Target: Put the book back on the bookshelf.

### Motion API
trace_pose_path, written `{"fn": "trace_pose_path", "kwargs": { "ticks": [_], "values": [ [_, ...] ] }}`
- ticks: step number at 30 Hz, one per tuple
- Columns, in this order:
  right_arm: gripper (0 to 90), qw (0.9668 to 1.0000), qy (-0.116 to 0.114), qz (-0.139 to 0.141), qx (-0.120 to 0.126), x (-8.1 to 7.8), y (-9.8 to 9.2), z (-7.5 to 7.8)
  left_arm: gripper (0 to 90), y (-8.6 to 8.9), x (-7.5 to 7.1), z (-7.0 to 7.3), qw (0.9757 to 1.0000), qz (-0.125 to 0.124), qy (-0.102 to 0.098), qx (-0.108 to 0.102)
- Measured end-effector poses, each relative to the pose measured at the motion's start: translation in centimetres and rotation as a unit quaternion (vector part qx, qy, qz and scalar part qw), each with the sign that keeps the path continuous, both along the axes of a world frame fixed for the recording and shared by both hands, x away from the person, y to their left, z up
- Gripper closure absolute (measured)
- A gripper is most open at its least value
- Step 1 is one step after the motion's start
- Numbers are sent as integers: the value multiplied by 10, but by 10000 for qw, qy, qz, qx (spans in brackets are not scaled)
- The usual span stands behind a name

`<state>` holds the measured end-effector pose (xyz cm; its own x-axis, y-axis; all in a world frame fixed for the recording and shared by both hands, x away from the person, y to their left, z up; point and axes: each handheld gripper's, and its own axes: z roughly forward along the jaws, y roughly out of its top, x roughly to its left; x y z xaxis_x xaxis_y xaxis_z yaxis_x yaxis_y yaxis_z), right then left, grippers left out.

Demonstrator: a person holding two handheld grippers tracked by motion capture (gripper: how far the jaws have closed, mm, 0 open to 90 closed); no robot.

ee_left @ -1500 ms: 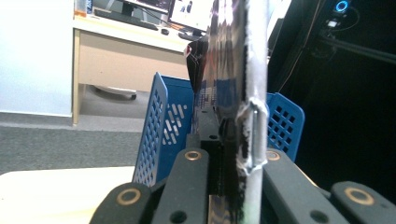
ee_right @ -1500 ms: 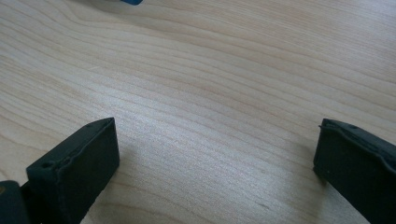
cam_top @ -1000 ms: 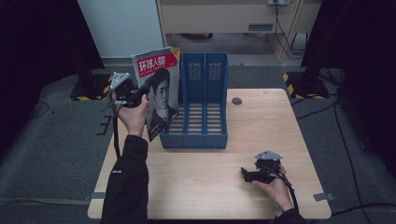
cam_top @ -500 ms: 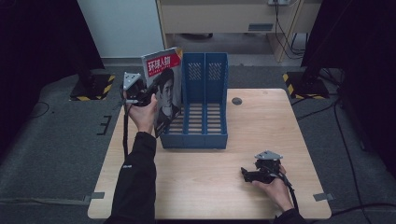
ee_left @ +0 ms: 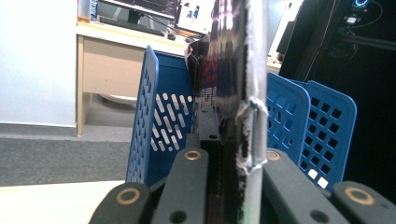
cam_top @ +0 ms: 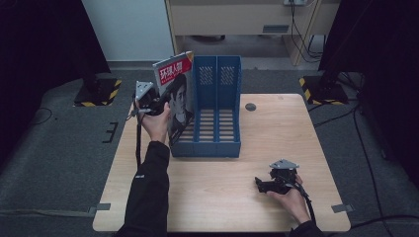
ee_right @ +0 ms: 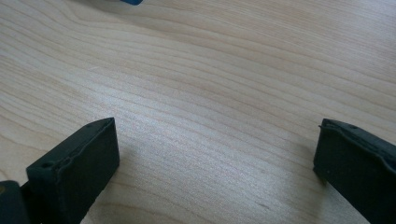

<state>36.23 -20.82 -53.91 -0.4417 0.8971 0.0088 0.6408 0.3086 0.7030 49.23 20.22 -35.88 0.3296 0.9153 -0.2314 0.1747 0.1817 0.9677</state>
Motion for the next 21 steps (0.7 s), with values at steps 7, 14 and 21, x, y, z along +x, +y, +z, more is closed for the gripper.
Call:
{"fn": "trace_pose_path", "kwargs": {
  "ticks": [7, 14, 21],
  "values": [
    [7, 10000, 0, -7, 0, 0, 0, 0, 864, -2, 2, 1, 9997, 127, 7, 218],
    [6, 10000, -3, 16, -2, 0, 0, 0, 865, -4, 8, -4, 9990, 362, -76, 266],
    [8, 10000, -22, 37, -16, 0, 1, 0, 864, 0, 13, -7, 9986, 427, -72, 309]
  ]
}}
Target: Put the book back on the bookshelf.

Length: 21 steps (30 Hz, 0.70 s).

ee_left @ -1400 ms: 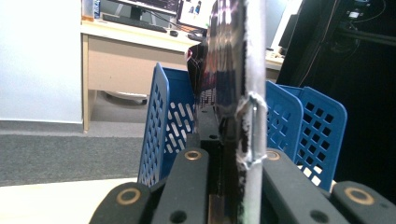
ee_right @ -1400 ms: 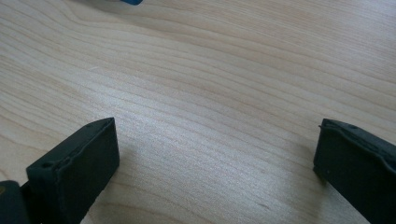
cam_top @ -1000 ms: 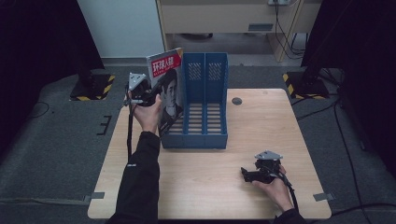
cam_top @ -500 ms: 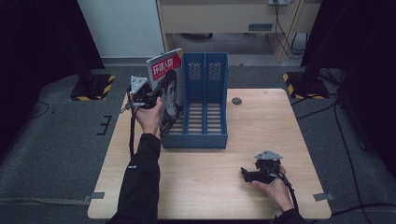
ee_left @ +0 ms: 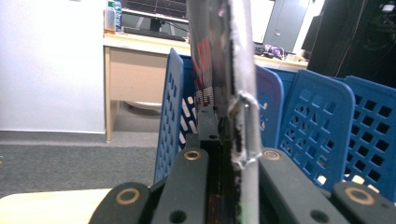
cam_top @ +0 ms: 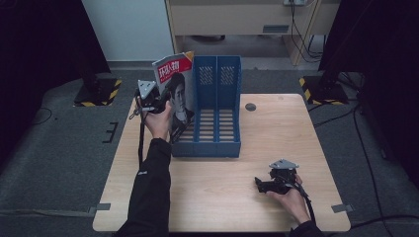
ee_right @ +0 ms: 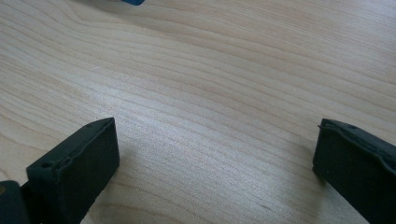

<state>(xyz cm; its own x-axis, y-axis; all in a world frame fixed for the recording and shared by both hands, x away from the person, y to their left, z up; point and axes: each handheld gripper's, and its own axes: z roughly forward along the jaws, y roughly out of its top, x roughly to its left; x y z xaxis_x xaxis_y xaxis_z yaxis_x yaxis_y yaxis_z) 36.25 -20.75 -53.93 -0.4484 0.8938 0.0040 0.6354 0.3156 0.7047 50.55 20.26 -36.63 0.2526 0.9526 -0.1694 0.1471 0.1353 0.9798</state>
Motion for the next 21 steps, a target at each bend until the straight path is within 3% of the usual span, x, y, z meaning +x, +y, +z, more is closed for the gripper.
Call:
{"fn": "trace_pose_path", "kwargs": {
  "ticks": [6, 9, 11, 17, 21],
  "values": [
    [9, 10000, -6, 4, 0, 0, 1, 0, 855, 3, -4, 3, 9996, -68, 63, 268],
    [8, 10000, -2, 12, 4, 0, 1, 0, 843, 2, -10, 5, 9987, -179, 247, 405],
    [9, 10000, 2, 16, 5, 0, 1, 0, 833, 2, -14, 4, 9983, -210, 268, 470],
    [10, 10000, 21, 18, -1, -1, 1, 0, 829, 13, -25, 0, 9986, -277, 379, 238],
    [9, 10000, 12, 40, 0, 0, 1, 0, 856, 14, -26, 2, 9983, -295, 501, 44]
  ]
}}
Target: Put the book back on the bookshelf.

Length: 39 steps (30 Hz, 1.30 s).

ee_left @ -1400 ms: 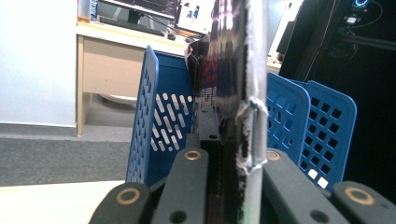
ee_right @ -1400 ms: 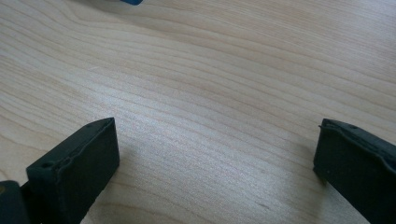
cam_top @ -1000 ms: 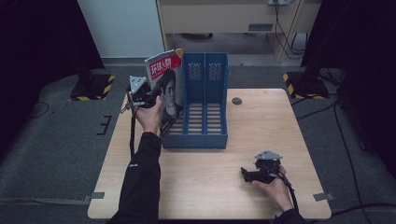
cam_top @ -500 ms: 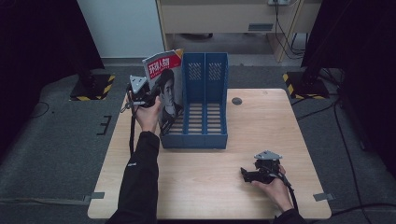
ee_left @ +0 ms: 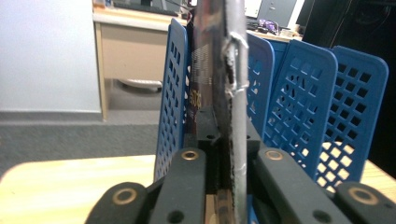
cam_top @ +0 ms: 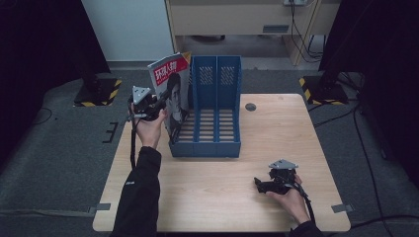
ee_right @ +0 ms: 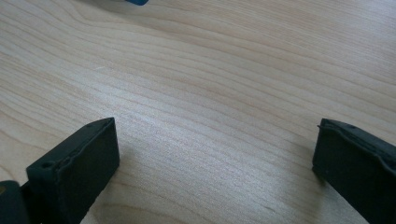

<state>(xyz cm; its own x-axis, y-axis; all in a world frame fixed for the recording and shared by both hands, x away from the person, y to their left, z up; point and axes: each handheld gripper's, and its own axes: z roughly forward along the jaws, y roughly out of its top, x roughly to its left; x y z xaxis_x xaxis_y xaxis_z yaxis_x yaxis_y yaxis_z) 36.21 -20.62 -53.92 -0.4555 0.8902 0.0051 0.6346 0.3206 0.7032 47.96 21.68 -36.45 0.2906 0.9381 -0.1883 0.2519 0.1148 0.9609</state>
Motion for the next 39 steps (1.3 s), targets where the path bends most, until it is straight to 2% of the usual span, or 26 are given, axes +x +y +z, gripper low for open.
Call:
{"fn": "trace_pose_path", "kwargs": {
  "ticks": [1, 3, 9, 17, 18, 20, 22, 25, 29, 37, 39],
  "values": [
    [10, 10000, 2, -3, 2, 0, 0, 0, 860, 0, 0, 0, 10000, -1, -1, -33],
    [9, 10000, -2, -14, 14, 0, 1, 0, 863, -1, 3, -2, 9997, -50, -12, -233],
    [7, 10000, 3, 14, 11, 0, 1, 0, 865, -6, 13, -9, 9996, 35, -209, -180],
    [7, 10000, 4, 70, 4, 1, 2, 0, 864, -6, 22, -15, 9991, -19, -434, 9],
    [8, 10000, -5, 67, 8, 1, 2, 0, 863, -6, 21, -18, 9993, 13, -354, 66],
    [9, 10000, -8, 70, 5, 0, 2, 0, 863, -4, 20, -23, 9995, 8, -326, 48],
    [10, 10000, -8, 63, 9, 0, 2, 0, 862, -2, 18, -29, 9998, -14, -177, 51],
    [10, 10000, -4, 64, 15, 0, 3, 0, 861, 1, 15, -34, 9998, -90, -101, 135],
    [10, 10000, -6, 64, 12, 0, 3, 0, 858, 4, 7, -37, 9998, -145, 34, 93],
    [10, 10000, -16, 93, -8, 0, 3, 0, 845, 14, -9, -48, 9991, -213, 298, 208],
    [10, 9999, -20, 100, -13, 0, 3, 0, 845, 14, -14, -52, 9989, -234, 311, 258]
  ]
}}
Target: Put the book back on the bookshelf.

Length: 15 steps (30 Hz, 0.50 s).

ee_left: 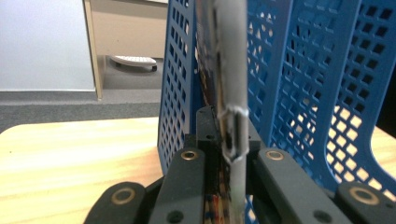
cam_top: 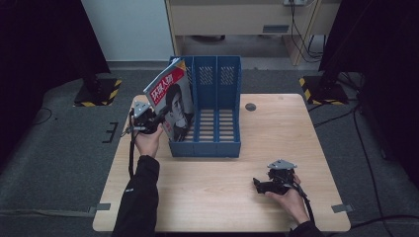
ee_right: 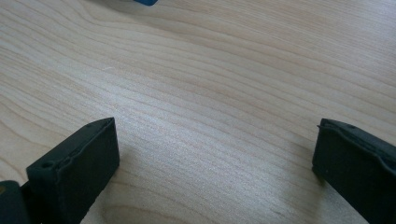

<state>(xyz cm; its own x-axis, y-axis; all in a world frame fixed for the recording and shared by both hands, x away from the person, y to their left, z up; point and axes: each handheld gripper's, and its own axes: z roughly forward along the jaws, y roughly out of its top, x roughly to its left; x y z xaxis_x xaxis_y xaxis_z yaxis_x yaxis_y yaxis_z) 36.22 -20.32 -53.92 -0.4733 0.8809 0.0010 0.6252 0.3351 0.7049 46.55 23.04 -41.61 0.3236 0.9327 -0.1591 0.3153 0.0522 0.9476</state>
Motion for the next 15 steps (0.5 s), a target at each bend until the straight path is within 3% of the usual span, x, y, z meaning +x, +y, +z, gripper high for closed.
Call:
{"fn": "trace_pose_path", "kwargs": {
  "ticks": [6, 9, 11, 15],
  "values": [
    [9, 10000, -5, -24, 21, 0, 1, 0, 841, -1, -15, -12, 9998, 79, -132, 146],
    [9, 10000, -3, -22, 19, 0, 1, 0, 836, -2, -19, -18, 9996, 126, -237, 122],
    [8, 10000, 3, -27, 20, 0, 1, 0, 835, 0, -20, -19, 9997, 107, -216, 47],
    [8, 10000, 0, -22, 21, 0, 1, 0, 771, 0, -22, -17, 9998, 80, -159, 129]
  ]
}}
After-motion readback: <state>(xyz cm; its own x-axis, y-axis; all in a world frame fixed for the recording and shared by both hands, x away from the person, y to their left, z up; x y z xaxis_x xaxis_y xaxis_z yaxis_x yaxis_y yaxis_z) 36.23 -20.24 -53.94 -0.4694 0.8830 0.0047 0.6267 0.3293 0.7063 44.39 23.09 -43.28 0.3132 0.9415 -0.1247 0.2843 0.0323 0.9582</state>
